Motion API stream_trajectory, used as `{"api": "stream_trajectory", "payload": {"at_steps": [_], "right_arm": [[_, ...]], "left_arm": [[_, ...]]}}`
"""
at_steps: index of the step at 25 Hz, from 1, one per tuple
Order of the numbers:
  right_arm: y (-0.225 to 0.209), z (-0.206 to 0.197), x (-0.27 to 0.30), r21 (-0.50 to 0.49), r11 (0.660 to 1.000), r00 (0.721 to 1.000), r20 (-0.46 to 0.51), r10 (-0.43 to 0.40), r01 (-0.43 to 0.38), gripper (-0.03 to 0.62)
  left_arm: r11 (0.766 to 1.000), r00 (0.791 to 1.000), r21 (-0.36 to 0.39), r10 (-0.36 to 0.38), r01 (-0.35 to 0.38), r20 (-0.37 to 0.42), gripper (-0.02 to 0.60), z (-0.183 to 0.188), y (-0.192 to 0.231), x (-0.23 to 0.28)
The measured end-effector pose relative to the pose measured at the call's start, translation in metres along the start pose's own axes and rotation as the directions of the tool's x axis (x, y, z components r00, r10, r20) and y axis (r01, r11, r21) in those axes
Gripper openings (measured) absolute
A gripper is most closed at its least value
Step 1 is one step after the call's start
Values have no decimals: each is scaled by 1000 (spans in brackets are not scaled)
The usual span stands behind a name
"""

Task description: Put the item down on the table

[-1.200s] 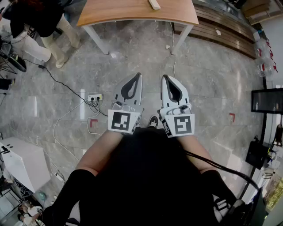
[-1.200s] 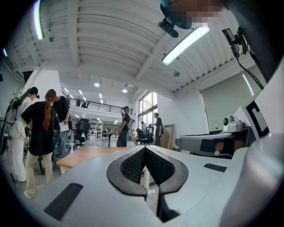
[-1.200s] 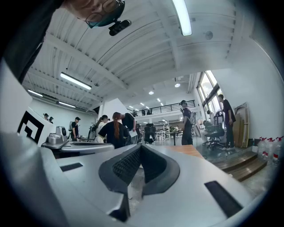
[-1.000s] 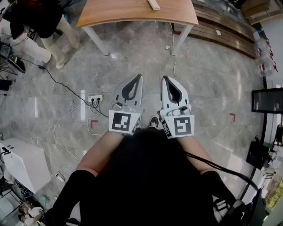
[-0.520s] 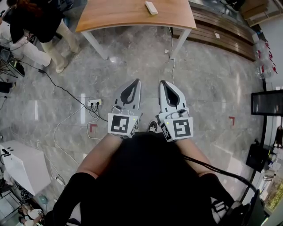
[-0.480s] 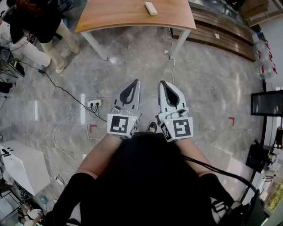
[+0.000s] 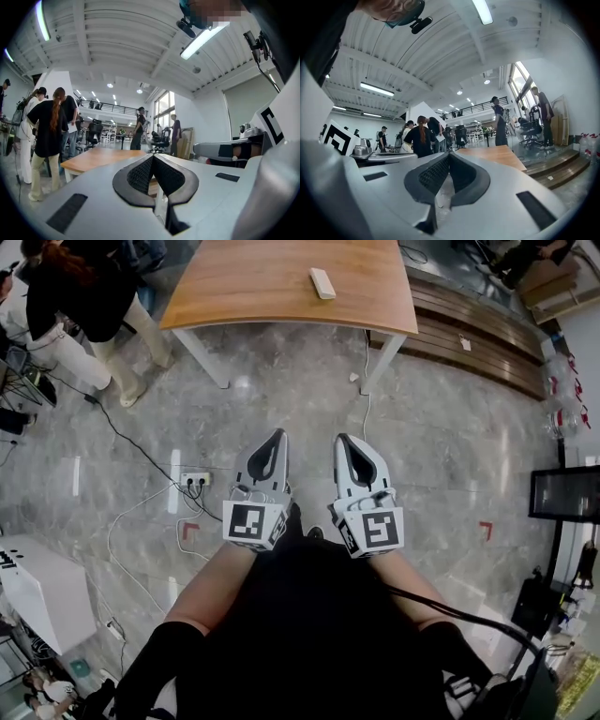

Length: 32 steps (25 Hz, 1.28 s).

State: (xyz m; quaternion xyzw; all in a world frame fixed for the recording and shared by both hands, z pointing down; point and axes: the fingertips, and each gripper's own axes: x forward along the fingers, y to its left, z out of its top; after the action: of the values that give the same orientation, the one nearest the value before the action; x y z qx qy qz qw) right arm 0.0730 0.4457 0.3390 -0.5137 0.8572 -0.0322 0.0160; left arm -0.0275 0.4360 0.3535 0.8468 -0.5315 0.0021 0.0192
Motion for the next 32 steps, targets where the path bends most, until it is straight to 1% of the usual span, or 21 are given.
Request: {"api": "stream_trajectory", "payload": {"at_steps": [3,6,9,12,17,21,24,27,29,32], "right_arm": [[-16,-8,33,6,1000,1000,-17,-3,3,12],[-34,-12,78,6,1000,1000,-28,-8,9,12],[-52,-10,135,6,1000,1000,-26,-9,10,12],[-68,-2,197,0,1000,1000,-18,-5,5,12],[-96,13,297,30,999,1000,-9,-28,29,12],[-120,13,358,34,998,998,-10,-56,57,12],[-138,8,392,35,997,997,-32,-64,65,12],[-161,-1,428,37,997,996,-53,-68,70,12],[-178,-9,453,37,997,995,-69,-65,68,12],[-205,-25,490,42,997,992,-112,-56,61,12]], "left_arm": [[1000,1000,11,-4,4,10,3,-2,13,34],[1000,1000,9,-22,22,7,3,-9,36,77],[999,999,-2,-40,40,6,3,-10,69,126],[998,998,-20,-57,57,9,3,-4,105,180],[996,996,-8,-85,85,1,3,15,166,263],[996,996,-3,-87,87,-1,3,16,205,315],[997,997,-2,-79,79,-16,3,11,226,346],[996,996,1,-89,89,-24,3,4,243,385],[996,996,1,-91,91,-25,3,-2,254,414],[997,995,-11,-82,81,-51,3,-15,266,456]]}}
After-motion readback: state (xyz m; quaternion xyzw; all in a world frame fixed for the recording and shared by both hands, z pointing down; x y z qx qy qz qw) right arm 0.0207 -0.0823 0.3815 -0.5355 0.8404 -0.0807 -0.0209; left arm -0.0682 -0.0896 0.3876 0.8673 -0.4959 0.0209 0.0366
